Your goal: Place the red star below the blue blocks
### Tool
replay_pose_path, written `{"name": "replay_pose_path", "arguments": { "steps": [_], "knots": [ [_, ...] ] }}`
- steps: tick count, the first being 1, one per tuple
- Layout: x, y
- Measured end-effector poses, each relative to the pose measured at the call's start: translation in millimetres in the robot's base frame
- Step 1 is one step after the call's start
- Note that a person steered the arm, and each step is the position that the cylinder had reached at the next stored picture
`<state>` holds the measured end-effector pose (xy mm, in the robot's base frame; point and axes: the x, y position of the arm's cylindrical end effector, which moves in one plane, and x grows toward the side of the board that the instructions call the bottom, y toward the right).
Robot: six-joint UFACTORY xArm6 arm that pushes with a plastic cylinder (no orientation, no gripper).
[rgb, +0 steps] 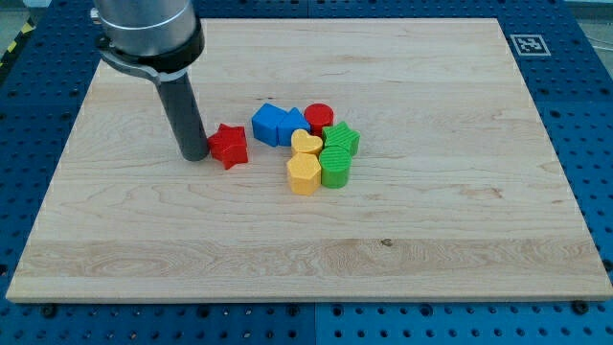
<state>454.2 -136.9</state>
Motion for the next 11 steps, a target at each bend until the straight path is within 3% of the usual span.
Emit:
{"name": "replay_pose_path", "arguments": {
  "steps": [4,9,10,11],
  "knots": [
    [-11,-11],
    [-15,58],
    [-14,59],
    [2,24]
  ]
}}
